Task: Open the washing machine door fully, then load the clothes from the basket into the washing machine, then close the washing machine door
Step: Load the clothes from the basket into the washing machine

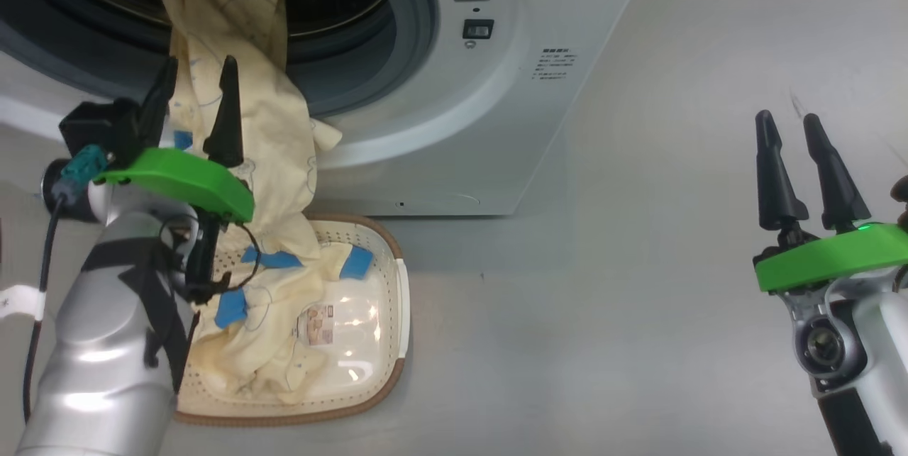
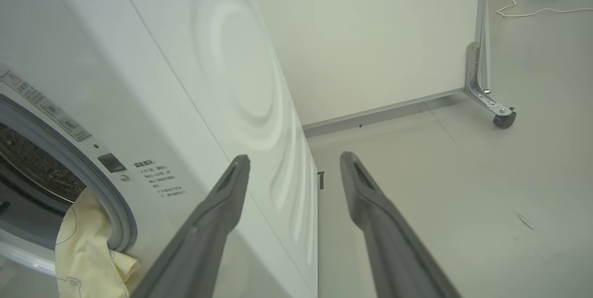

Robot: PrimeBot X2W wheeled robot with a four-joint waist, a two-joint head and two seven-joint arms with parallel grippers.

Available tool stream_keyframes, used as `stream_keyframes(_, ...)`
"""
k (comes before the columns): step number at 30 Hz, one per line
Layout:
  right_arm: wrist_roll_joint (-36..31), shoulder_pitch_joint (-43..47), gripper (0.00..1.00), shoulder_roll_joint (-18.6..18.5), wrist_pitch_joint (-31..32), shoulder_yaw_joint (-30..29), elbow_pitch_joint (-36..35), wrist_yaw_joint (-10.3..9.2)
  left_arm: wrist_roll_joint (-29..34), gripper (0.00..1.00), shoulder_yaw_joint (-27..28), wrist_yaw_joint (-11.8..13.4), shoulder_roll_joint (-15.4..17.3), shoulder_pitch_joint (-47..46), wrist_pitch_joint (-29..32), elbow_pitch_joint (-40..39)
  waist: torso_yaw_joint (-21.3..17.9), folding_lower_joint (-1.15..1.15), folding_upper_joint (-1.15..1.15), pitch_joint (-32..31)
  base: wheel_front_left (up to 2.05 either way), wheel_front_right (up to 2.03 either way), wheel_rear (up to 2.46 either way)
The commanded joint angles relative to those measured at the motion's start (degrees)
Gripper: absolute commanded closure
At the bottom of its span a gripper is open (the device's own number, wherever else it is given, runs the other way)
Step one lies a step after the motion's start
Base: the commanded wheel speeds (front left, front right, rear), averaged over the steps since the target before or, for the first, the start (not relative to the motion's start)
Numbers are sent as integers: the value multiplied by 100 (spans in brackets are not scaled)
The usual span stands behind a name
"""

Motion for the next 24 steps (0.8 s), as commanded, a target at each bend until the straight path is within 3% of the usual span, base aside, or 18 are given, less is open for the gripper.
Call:
stream_keyframes(1, -61, 82, 0, -166, -54, 21, -154, 59, 60, 0, 214, 2, 140, -3, -63, -255, 70, 0, 0, -103, 0, 0, 0)
stream_keyframes(24, -63, 827, 0, -436, -54, -210, -109, 59, 576, 0, 717, 2, -84, 2139, -63, -1762, 504, 0, 0, -1007, 0, 0, 0)
